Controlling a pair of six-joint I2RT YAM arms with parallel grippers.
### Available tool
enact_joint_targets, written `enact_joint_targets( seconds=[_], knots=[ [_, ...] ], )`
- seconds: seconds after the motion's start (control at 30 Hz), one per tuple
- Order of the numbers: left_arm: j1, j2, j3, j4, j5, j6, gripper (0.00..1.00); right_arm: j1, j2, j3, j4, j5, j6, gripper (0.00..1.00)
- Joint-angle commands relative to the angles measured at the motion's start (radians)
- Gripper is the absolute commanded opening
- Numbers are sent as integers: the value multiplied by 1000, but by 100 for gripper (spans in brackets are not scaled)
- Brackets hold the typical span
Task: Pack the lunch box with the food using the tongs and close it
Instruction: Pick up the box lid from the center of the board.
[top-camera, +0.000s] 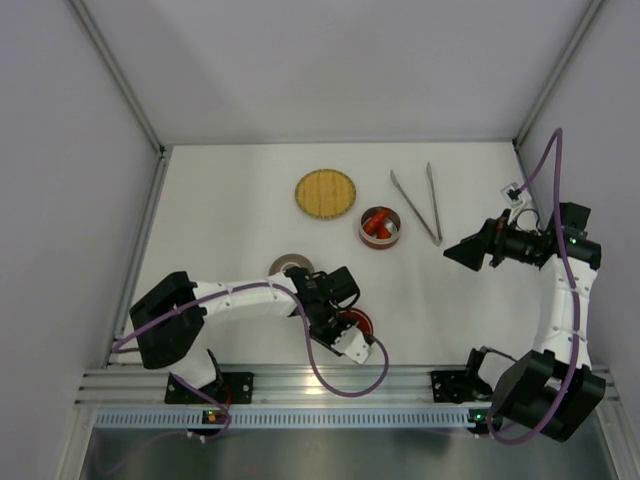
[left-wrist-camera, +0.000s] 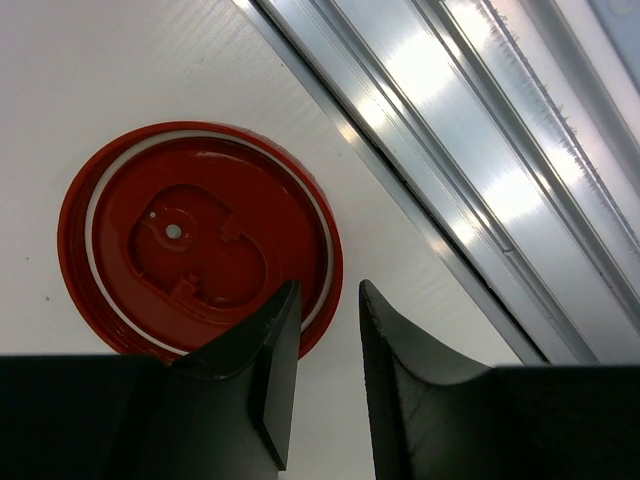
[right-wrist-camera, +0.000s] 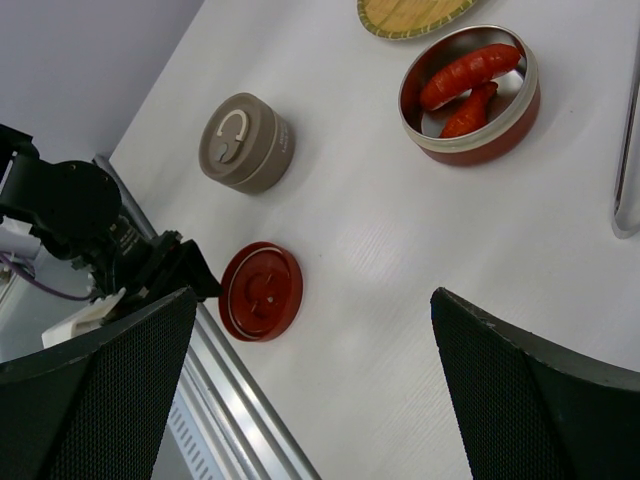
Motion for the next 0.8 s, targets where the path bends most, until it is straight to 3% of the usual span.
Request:
enact_joint_targets(
  seconds=[0.0, 0.33, 0.43, 0.47, 0.57, 0.77],
  knots=[
    [-5, 29, -22, 64, 7, -5, 35, -6, -22, 20, 3, -28, -23, 99],
    [-6, 46, -71, 81, -13, -19, 29, -6, -22, 20, 0, -30, -24, 99],
    [-9, 44, -91, 82, -26, -27, 22, -6, -22, 20, 3, -30, -23, 99],
    [-21, 44, -97, 81, -36, -27, 15, -7, -24, 20, 1, -30, -23, 99],
    [-60, 44, -145, 114, -90, -49, 4, -6, -26, 22, 0, -30, -24, 99],
    [-87, 55, -177, 142, -151, -151, 7, -6, -30, 22, -2, -31, -24, 99]
  ],
)
